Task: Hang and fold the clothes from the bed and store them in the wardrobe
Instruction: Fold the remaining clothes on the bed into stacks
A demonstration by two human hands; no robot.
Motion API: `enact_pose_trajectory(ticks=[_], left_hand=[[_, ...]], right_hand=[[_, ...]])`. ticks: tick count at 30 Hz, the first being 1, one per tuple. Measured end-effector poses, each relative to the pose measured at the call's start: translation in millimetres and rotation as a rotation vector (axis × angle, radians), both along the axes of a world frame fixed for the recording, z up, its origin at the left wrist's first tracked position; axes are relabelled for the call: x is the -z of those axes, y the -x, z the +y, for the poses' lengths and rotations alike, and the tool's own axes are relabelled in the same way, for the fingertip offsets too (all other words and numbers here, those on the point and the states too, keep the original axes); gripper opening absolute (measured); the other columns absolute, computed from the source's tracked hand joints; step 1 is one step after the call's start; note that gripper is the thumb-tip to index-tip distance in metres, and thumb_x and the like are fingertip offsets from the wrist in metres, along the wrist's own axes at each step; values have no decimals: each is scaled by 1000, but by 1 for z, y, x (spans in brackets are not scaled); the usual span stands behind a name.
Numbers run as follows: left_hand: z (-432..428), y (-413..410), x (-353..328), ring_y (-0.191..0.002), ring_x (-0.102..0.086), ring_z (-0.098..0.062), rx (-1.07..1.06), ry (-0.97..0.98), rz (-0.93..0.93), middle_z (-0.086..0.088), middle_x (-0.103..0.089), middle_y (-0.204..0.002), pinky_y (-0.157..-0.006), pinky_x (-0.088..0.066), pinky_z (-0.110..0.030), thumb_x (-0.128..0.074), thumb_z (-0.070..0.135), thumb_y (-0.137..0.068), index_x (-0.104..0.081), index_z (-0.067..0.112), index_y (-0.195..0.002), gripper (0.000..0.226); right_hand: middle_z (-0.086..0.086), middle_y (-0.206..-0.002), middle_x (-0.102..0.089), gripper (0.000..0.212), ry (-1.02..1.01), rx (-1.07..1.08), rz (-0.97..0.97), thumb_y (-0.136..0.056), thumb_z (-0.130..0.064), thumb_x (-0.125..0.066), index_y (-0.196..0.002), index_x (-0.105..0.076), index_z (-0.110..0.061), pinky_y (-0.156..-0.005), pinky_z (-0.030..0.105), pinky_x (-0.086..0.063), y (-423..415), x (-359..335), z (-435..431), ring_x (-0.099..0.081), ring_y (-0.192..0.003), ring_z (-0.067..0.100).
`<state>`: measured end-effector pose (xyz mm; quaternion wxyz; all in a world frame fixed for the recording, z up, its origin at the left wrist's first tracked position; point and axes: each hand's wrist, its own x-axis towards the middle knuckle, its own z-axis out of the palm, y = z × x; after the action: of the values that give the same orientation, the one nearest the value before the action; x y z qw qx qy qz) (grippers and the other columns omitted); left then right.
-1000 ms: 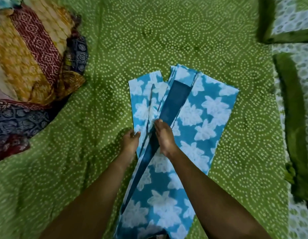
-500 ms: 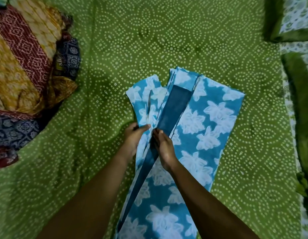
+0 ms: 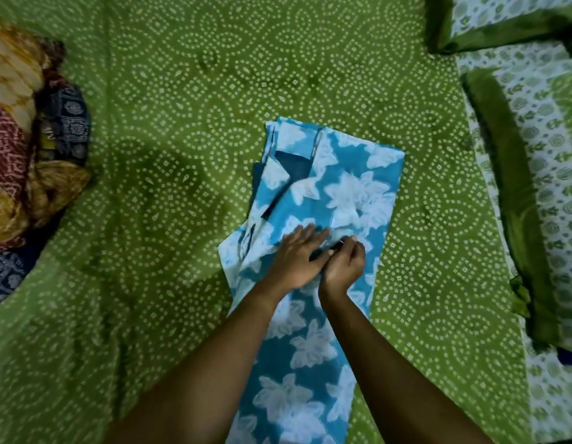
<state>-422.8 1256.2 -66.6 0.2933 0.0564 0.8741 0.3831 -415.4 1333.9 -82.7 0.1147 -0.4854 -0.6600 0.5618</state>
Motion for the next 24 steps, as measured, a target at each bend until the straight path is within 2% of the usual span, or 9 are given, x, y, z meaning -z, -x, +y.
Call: enact_pose_trajectory(ticks=[2,5,7,9,12,16,20,22,24], left_hand=[[3,-10,9,-145,-10,-18,-100,-37,-131,-2,-21,-155,-115,-4,-29,-37,35,-100,-31,20,-145,48],[-2,-22,20,-143,-19,-18,-307,-161,-195,-1,-30,-152,-117,-12,-31,-36,35,-100,-38,17,-142,45],[-3,-27,20,-138,-30,-20,-444,-244,-203,-5,-37,-148,-116,-22,-35,-39,31,-99,-39,15,-141,45],[-7,-27,20,-135,-35,-22,-523,-134,-81,-9,-37,-148,-113,-26,-35,-44,28,-98,-37,13,-142,47],[-19,-21,25,-142,-19,-22,-471,78,29,-9,-14,-156,-114,-16,-31,-47,26,-97,-29,13,-145,53],[-29,-19,28,-144,-14,-22,-379,46,-134,-9,-2,-158,-114,-18,-31,-48,23,-96,-26,7,-146,57],[-27,-45,19,-145,-9,-22,-315,19,-160,-8,4,-157,-113,-19,-29,-46,21,-98,-29,9,-145,52],[-30,-72,16,-145,-9,-21,-277,29,-191,-6,1,-158,-113,-16,-28,-45,22,-98,-31,10,-145,51],[-36,-105,15,-145,-9,-18,-253,30,-216,-2,-3,-158,-111,-17,-26,-46,24,-97,-30,13,-145,52]], right_hand=[[9,-81,-59,23,-101,-15,40,-96,-23,-46,-89,-57,-4,-71,29,-42,-3,2,14,-55,-78,24],[6,-93,-59,25,-242,-315,126,-96,-21,-45,-99,-59,-1,-76,21,-41,-9,2,21,-54,-87,19],[4,-105,-61,29,-124,-564,118,-98,-24,-44,-109,-61,-3,-84,15,-41,-10,3,20,-55,-97,12],[4,-126,-57,34,108,-702,12,-101,-25,-40,-126,-56,-7,-97,12,-36,-7,2,17,-52,-115,10],[-2,-149,-35,45,249,-764,-143,-101,-29,-37,-144,-36,-14,-114,22,-21,-1,9,20,-32,-138,11],[-4,-149,-35,46,286,-776,-202,-101,-33,-38,-142,-39,-14,-115,26,-20,-5,10,21,-31,-137,11],[-6,-110,-54,48,448,-645,-234,-81,-68,-50,-108,-60,-29,-97,31,-37,-29,9,14,-52,-107,15],[-5,-116,-57,63,434,-666,-255,-79,-72,-47,-117,-60,-24,-104,35,-39,-56,10,14,-54,-113,18],[3,-133,-54,57,405,-670,-258,-94,-55,-40,-131,-53,-14,-109,39,-36,-89,10,15,-50,-124,21]])
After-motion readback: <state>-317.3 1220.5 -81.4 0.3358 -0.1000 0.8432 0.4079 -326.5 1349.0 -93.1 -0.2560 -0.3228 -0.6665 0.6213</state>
